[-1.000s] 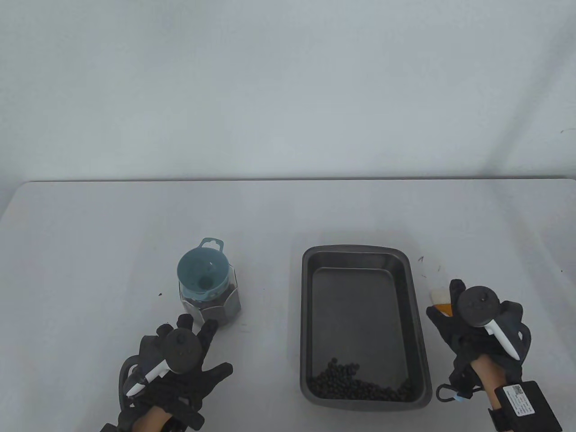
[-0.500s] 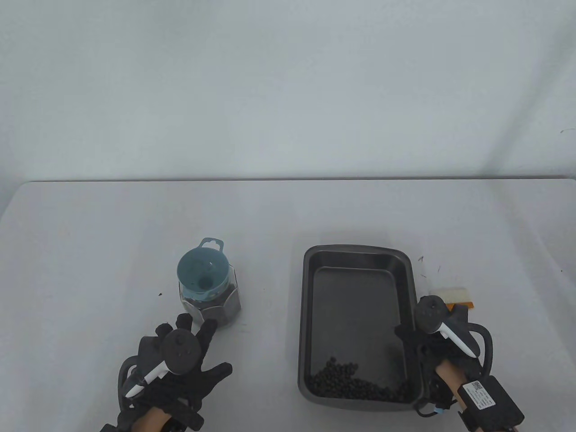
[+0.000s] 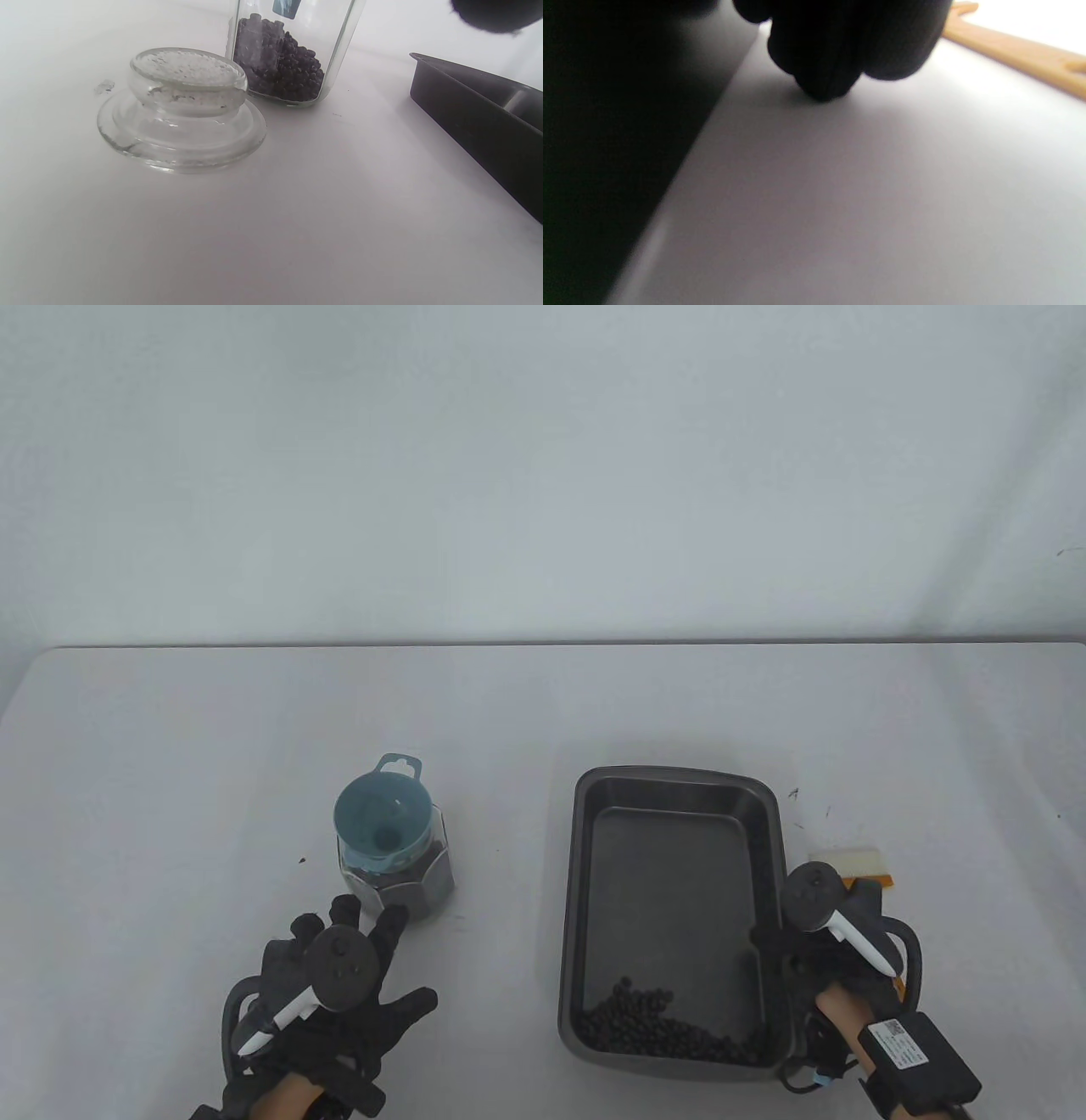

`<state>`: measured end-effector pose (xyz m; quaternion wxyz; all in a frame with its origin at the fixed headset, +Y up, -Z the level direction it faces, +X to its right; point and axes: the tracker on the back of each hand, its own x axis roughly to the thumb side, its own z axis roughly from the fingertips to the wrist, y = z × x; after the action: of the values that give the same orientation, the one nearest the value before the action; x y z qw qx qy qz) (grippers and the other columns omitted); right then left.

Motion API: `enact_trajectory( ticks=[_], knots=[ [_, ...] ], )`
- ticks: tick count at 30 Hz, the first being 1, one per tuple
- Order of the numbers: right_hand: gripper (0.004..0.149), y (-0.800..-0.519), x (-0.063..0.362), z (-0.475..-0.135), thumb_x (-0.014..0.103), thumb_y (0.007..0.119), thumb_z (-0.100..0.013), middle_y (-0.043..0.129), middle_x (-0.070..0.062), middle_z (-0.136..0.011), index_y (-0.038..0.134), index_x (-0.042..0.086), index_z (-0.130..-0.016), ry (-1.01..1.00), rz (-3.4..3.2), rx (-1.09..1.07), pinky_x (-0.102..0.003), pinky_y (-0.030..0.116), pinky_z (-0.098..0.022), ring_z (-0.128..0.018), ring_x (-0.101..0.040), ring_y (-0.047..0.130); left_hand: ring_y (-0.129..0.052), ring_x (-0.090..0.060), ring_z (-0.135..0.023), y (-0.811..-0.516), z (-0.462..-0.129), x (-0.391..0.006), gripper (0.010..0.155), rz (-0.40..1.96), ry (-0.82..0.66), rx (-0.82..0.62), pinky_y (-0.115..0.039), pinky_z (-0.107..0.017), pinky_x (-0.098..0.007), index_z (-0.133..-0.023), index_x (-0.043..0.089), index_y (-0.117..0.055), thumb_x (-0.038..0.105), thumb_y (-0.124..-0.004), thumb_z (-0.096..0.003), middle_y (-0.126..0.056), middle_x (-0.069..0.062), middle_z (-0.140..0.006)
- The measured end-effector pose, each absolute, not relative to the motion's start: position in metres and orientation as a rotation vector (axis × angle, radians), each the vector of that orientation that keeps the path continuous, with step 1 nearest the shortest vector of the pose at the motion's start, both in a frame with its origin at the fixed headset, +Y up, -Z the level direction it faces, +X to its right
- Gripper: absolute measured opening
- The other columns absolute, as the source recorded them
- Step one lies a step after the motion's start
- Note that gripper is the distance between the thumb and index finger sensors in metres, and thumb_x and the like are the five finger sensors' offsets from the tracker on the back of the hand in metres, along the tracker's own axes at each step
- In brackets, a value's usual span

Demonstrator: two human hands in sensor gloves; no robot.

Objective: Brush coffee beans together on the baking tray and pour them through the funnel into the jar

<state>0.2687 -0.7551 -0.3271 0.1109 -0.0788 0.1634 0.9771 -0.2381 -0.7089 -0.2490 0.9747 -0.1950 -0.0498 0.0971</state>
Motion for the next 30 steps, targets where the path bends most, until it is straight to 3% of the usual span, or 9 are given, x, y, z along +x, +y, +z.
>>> enact_trajectory(
  ticks=[10, 13, 16, 23, 24, 30],
  knots=[
    [0.02, -0.751, 0.28, -0.326, 0.05, 0.08, -0.05, 0.083, 0.0, -0.085, 0.075, 0.037, -0.065, 0.477, 2.568, -0.197, -0.032, 0.09, -0.05, -0.068, -0.013, 0.098, -0.018, -0.058, -0.113, -0.709, -0.249, -0.238, 0.092, 0.202, -0.103, -0.395, -0.028, -0.08, -0.07, -0.114, 0.046, -0.014, 0.085, -0.054, -0.0408, -0.007, -0.013, -0.122],
    [0.014, -0.749, 0.282, -0.325, 0.05, 0.079, -0.051, 0.081, -0.003, -0.083, 0.079, 0.036, -0.055, 0.466, 2.378, -0.165, -0.027, 0.093, -0.048, -0.067, -0.013, 0.099, -0.018, -0.058, -0.113, -0.708, -0.25, -0.238, 0.092, 0.204, -0.108, -0.396, -0.028, -0.08, -0.07, -0.114, 0.046, -0.014, 0.085, -0.054, -0.0407, -0.007, -0.013, -0.122],
    [0.017, -0.747, 0.28, -0.325, 0.049, 0.078, -0.052, 0.08, -0.005, -0.081, 0.083, 0.034, -0.046, 0.449, 2.26, -0.147, -0.024, 0.096, -0.044, -0.065, -0.015, 0.099, -0.018, -0.058, -0.113, -0.709, -0.25, -0.238, 0.092, 0.205, -0.109, -0.398, -0.028, -0.08, -0.07, -0.114, 0.046, -0.014, 0.085, -0.054, -0.0408, -0.007, -0.013, -0.122],
    [0.019, -0.734, 0.28, -0.325, 0.049, 0.077, -0.053, 0.077, -0.007, -0.083, 0.084, 0.033, -0.044, 0.468, 2.22, -0.145, -0.025, 0.097, -0.043, -0.063, -0.016, 0.099, -0.018, -0.058, -0.113, -0.708, -0.249, -0.239, 0.092, 0.215, -0.113, -0.389, -0.028, -0.08, -0.07, -0.114, 0.046, -0.015, 0.085, -0.054, -0.0407, -0.008, -0.013, -0.122],
    [0.027, -0.73, 0.281, -0.325, 0.049, 0.077, -0.054, 0.077, -0.008, -0.083, 0.087, 0.027, -0.041, 0.46, 2.217, -0.14, -0.025, 0.097, -0.043, -0.063, -0.016, 0.099, -0.018, -0.058, -0.113, -0.709, -0.249, -0.239, 0.092, 0.215, -0.114, -0.389, -0.028, -0.08, -0.07, -0.114, 0.046, -0.015, 0.085, -0.055, -0.0407, -0.008, -0.013, -0.122],
    [0.028, -0.675, 0.288, -0.332, 0.048, 0.076, -0.055, 0.076, -0.008, -0.083, 0.087, 0.027, -0.041, 0.338, 2.219, -0.116, -0.025, 0.097, -0.042, -0.063, -0.017, 0.099, -0.018, -0.058, -0.113, -0.709, -0.249, -0.239, 0.092, 0.212, -0.122, -0.398, -0.028, -0.08, -0.07, -0.114, 0.046, -0.015, 0.085, -0.055, -0.0407, -0.008, -0.013, -0.122]
  ],
)
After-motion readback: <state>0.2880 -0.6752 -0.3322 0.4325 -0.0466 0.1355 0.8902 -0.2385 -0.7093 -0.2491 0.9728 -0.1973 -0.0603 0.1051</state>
